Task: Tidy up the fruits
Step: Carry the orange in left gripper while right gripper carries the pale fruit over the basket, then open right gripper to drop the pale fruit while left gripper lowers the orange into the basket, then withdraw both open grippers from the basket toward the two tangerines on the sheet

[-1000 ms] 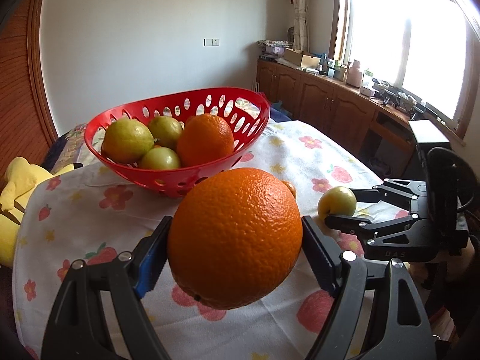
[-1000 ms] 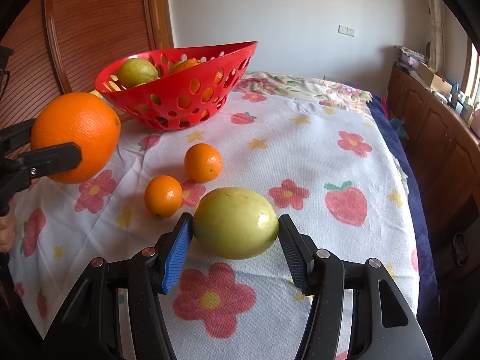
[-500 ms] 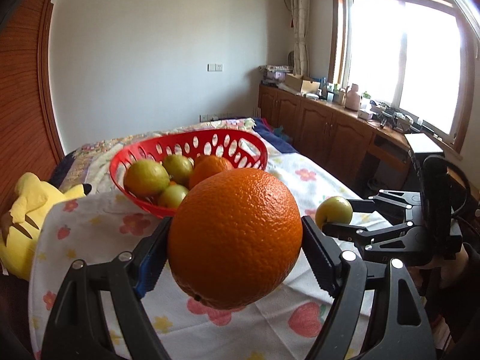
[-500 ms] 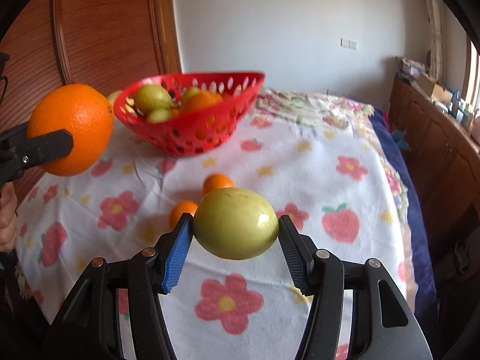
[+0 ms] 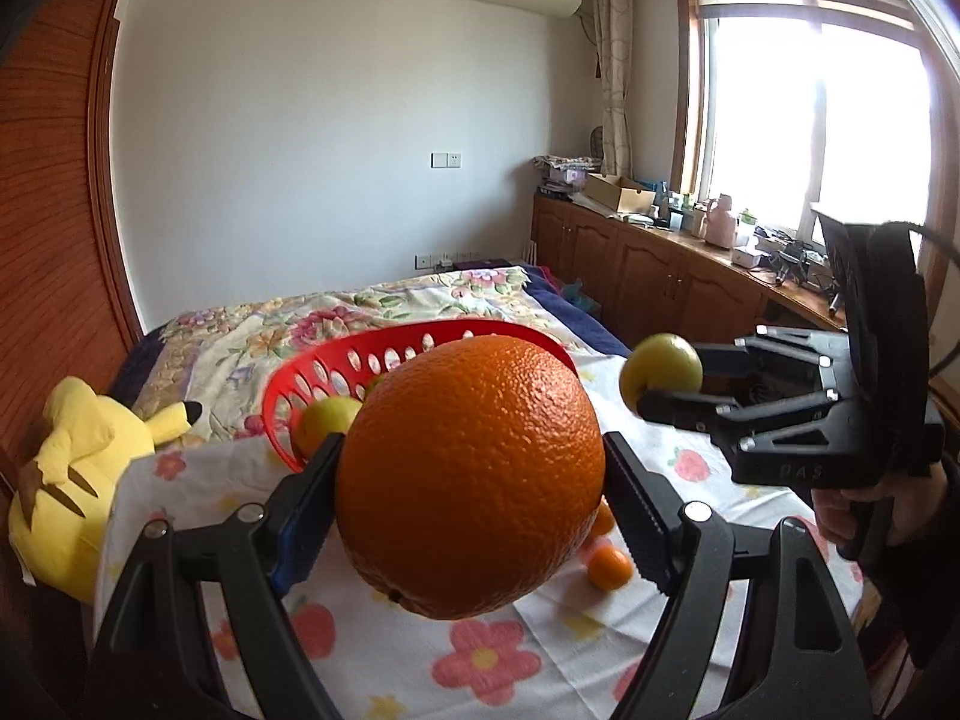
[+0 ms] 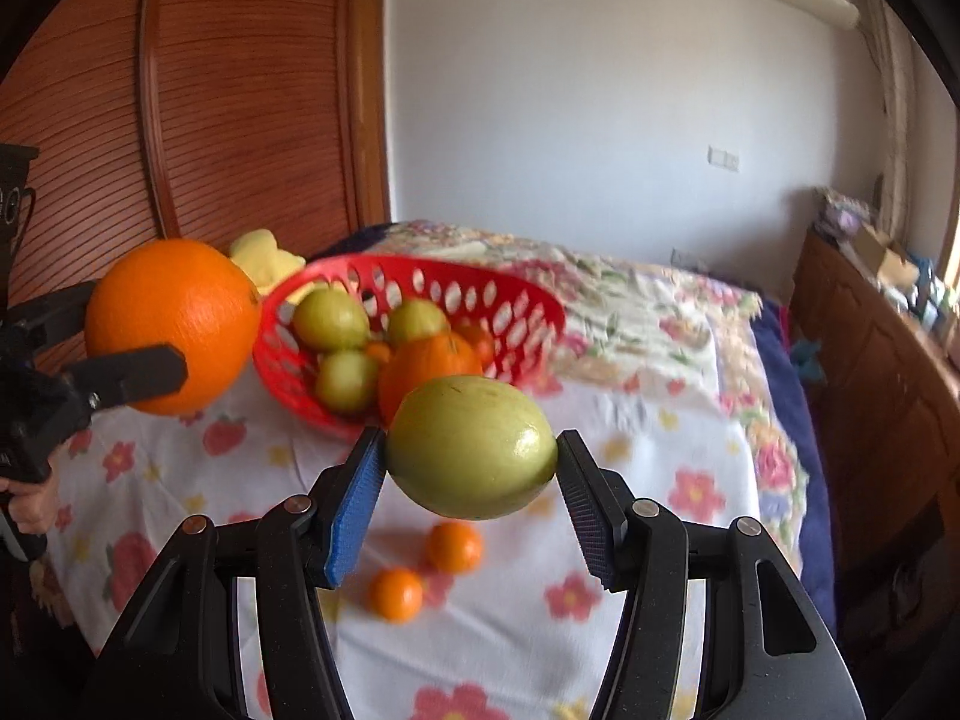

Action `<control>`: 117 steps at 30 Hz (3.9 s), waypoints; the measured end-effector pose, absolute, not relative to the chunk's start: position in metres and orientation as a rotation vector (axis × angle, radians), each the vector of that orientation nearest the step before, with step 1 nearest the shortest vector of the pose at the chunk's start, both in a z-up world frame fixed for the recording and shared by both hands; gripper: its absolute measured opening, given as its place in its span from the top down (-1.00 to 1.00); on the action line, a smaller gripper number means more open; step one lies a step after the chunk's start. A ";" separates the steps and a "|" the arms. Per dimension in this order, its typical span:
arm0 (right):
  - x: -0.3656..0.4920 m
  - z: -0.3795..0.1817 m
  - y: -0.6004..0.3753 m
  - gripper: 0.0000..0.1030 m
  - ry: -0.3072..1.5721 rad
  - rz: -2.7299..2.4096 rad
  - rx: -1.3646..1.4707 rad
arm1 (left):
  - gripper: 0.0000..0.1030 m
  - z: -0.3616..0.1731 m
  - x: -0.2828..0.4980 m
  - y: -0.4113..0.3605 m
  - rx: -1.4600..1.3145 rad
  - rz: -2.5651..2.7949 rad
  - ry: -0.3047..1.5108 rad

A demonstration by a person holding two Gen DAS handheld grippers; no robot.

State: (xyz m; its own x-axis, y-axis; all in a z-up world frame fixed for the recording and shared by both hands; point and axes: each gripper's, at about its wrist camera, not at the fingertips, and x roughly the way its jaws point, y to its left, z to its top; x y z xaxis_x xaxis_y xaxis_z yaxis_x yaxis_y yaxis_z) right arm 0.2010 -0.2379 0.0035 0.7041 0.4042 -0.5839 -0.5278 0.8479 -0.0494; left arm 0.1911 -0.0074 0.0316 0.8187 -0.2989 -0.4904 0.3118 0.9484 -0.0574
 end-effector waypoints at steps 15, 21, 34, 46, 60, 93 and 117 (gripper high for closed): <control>0.298 -0.004 -0.193 -0.15 0.619 0.543 -0.281 | -0.58 0.011 0.249 0.007 0.040 -0.289 0.575; 0.323 -0.022 -0.185 -0.15 0.655 0.541 -0.303 | -0.58 0.002 0.263 0.005 0.036 -0.287 0.595; 0.325 -0.036 -0.184 -0.16 0.686 0.552 -0.303 | -0.58 -0.010 0.283 -0.007 0.057 -0.292 0.610; 0.314 -0.030 -0.194 -0.24 0.666 0.553 -0.256 | -0.59 -0.028 0.285 -0.011 0.056 -0.288 0.660; 0.292 -0.029 -0.198 -0.25 0.654 0.561 -0.241 | -0.62 -0.032 0.280 -0.020 0.112 -0.265 0.649; 0.239 -0.017 -0.228 -0.32 0.620 0.550 -0.196 | -0.64 -0.003 0.260 -0.027 0.066 -0.286 0.610; 0.193 -0.053 -0.247 -0.30 0.690 0.537 -0.164 | -0.64 -0.017 0.173 -0.029 0.043 -0.261 0.562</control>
